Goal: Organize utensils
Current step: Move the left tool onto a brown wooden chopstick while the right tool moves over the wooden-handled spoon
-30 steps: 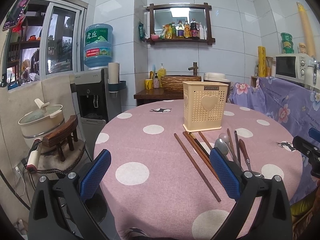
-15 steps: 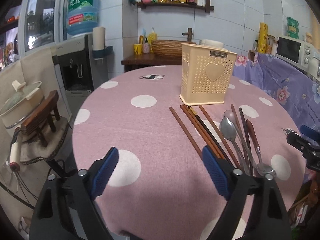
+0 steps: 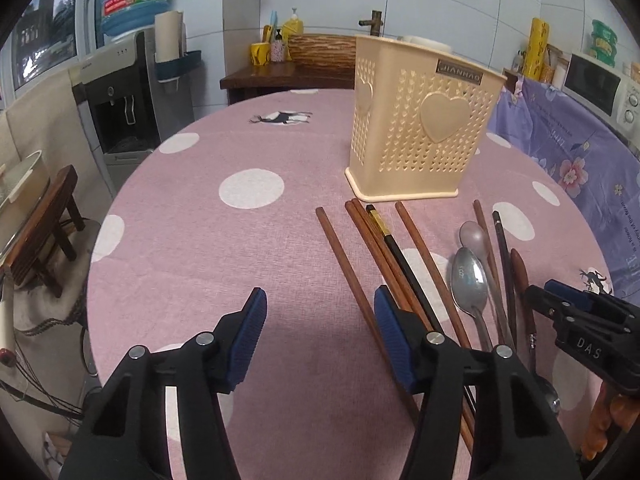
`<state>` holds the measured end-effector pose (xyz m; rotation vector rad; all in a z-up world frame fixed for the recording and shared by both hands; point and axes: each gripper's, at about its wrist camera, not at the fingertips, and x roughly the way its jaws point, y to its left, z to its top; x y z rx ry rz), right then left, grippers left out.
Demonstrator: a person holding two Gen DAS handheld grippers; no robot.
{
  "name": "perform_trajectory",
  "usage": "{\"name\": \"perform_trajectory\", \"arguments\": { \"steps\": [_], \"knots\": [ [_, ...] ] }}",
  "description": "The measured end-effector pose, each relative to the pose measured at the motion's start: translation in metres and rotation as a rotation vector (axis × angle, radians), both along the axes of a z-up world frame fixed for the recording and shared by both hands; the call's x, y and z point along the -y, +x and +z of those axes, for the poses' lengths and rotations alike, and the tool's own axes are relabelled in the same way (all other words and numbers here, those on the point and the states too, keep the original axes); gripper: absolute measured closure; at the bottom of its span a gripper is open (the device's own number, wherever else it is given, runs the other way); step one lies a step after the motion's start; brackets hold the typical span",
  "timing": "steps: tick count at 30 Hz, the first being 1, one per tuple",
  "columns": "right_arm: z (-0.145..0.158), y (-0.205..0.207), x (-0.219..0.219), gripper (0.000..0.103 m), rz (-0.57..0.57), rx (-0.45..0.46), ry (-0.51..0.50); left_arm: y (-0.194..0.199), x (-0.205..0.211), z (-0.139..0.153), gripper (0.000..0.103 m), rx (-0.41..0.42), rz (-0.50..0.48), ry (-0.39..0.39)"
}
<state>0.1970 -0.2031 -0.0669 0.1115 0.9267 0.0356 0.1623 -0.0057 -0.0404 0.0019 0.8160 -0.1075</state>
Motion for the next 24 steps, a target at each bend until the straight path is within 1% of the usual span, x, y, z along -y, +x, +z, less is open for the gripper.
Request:
{"name": "perform_trajectory", "arguments": {
  "steps": [5,9,14,16,21,23,24],
  "knots": [
    [-0.005,0.008,-0.002,0.078,-0.012,-0.012,-0.014,0.011,-0.001,-0.008,0.055,-0.054,0.012,-0.025],
    [-0.006,0.014,-0.004,0.083,-0.014,-0.003,-0.029,0.013,0.001,-0.01,0.055,-0.062,0.01,-0.017],
    [-0.006,0.024,0.002,0.085,-0.022,-0.006,-0.001,0.02,0.001,-0.011,0.055,-0.073,0.007,-0.013],
    [-0.006,0.025,0.003,0.086,-0.016,-0.008,0.003,0.027,0.002,-0.012,0.057,-0.089,0.006,-0.02],
    [-0.006,0.024,0.004,0.086,-0.006,-0.002,0.011,0.049,0.005,-0.016,0.069,-0.138,0.026,-0.03],
    [-0.006,0.024,0.003,0.086,-0.003,0.001,0.008,0.057,0.008,-0.018,0.07,-0.162,0.023,-0.047],
    [-0.007,0.024,0.003,0.086,-0.002,0.002,0.007,0.061,0.011,-0.018,0.071,-0.163,0.024,-0.037]
  ]
}}
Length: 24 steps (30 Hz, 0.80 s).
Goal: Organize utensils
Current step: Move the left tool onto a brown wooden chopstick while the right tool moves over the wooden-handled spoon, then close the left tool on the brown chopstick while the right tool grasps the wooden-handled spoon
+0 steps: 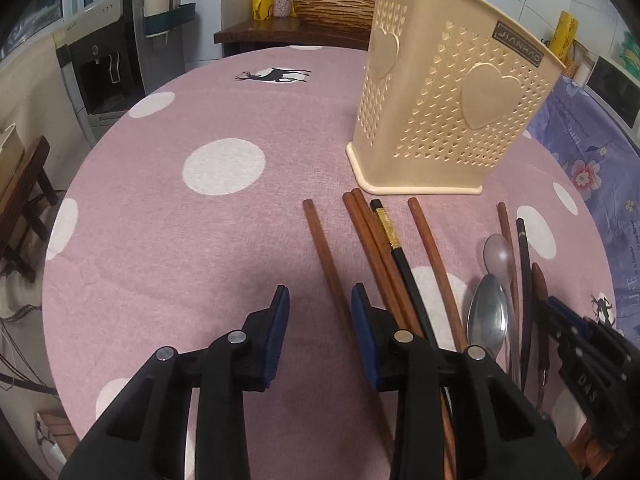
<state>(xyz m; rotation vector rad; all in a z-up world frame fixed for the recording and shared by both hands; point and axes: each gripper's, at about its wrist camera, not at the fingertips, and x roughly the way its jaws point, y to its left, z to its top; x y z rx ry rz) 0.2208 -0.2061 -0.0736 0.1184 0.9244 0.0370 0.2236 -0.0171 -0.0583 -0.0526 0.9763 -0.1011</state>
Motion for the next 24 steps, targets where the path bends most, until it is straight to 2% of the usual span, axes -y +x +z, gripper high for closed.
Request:
{"name": "perform_trajectory", "arguments": {
  "steps": [12,19,24],
  "knots": [
    [0.0,0.002,0.002,0.086,0.006,0.008,0.008,0.02,0.017,-0.002,0.091,0.013,0.022,0.086],
    [-0.001,0.004,0.005,0.086,0.017,0.013,0.026,0.026,0.016,-0.003,0.093,0.016,0.015,0.101],
    [-0.001,0.002,0.009,0.088,0.007,0.023,0.026,0.027,0.015,-0.003,0.094,0.014,0.012,0.082]
  ]
}}
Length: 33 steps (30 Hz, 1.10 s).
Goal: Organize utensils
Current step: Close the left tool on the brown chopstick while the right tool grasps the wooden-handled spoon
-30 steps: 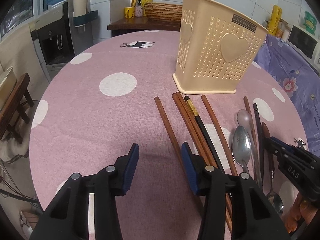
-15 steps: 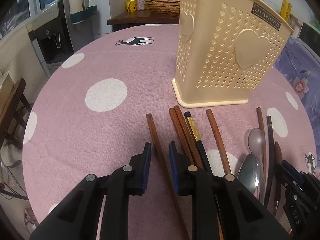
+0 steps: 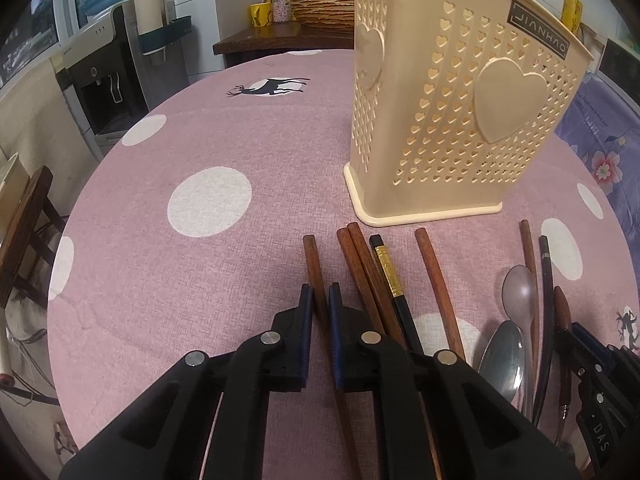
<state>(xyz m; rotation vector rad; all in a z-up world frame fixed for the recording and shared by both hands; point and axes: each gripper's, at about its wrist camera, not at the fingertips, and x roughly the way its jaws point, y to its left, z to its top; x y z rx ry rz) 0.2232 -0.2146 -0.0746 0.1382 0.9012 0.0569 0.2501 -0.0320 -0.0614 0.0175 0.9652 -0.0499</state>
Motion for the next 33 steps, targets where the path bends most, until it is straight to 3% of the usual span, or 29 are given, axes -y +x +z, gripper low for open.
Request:
{"name": "perform_trajectory", "arguments": {
  "steps": [7,16,23,24,25,33],
  "knots": [
    [0.009,-0.009,0.015,0.088,-0.019,0.057,0.022,-0.006,-0.01,0.008,0.094,0.039,0.005,-0.06],
    [0.059,-0.04,0.03,0.088,0.007,0.251,0.019,-0.041,-0.026,0.072,0.095,0.234,-0.009,-0.134],
    [0.089,-0.061,0.038,0.089,0.024,0.338,0.036,-0.068,-0.038,0.11,0.095,0.352,-0.015,-0.168],
    [0.093,-0.064,0.038,0.099,0.031,0.35,0.036,-0.07,-0.039,0.114,0.095,0.365,-0.014,-0.169],
    [0.096,-0.066,0.037,0.102,0.036,0.362,0.035,-0.071,-0.04,0.116,0.095,0.373,-0.014,-0.168],
    [0.088,-0.058,0.041,0.102,0.026,0.322,0.051,-0.072,-0.042,0.115,0.095,0.381,-0.012,-0.166]
  ]
}}
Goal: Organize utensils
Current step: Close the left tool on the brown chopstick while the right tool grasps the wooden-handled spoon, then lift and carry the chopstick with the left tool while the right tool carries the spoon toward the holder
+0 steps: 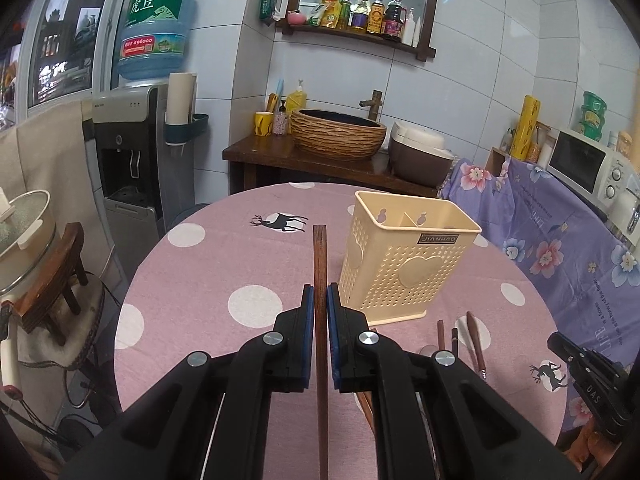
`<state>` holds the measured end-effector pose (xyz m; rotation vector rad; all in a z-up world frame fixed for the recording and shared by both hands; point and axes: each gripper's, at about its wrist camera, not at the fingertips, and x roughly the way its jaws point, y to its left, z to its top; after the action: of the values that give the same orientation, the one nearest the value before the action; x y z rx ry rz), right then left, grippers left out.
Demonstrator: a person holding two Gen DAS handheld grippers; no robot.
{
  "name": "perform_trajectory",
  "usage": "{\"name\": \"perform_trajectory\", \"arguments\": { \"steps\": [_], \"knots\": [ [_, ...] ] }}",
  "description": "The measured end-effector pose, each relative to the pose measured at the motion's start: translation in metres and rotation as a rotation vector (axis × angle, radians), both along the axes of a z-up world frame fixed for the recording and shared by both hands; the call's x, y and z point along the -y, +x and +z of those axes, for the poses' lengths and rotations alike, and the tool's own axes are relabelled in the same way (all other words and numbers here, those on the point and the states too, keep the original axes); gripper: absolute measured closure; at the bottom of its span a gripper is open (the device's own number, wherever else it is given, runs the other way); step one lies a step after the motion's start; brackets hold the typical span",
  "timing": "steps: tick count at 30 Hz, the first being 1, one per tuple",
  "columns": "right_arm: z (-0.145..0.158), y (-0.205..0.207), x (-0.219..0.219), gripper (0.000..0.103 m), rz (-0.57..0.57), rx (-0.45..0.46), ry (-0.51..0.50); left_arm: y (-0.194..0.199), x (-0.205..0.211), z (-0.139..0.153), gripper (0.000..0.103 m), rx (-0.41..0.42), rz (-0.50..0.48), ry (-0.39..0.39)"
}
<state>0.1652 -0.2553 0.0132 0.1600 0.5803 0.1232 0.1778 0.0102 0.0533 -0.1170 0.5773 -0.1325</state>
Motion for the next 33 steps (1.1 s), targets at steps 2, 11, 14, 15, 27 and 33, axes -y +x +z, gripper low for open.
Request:
{"name": "perform_trajectory", "arguments": {
  "steps": [2,11,14,15,27,33],
  "knots": [
    [-0.003,0.002,0.002,0.102,-0.003,-0.013,0.005,-0.001,0.0,0.0,0.095,0.001,0.0,0.0],
    [-0.044,0.049,0.003,0.1,0.023,-0.207,0.037,-0.006,-0.003,0.002,0.095,0.015,-0.012,-0.012],
    [-0.066,0.073,-0.002,0.1,0.047,-0.298,0.022,-0.007,-0.002,0.003,0.095,0.016,-0.015,-0.01],
    [-0.07,0.078,-0.003,0.1,0.042,-0.312,0.014,-0.008,-0.002,0.003,0.095,0.016,-0.016,-0.008],
    [-0.07,0.088,-0.008,0.066,0.05,-0.305,-0.06,-0.011,-0.001,0.006,0.095,0.02,-0.031,-0.011],
    [-0.08,0.105,-0.016,0.066,0.051,-0.352,-0.108,-0.012,0.0,0.006,0.095,0.021,-0.032,-0.011]
  ]
}}
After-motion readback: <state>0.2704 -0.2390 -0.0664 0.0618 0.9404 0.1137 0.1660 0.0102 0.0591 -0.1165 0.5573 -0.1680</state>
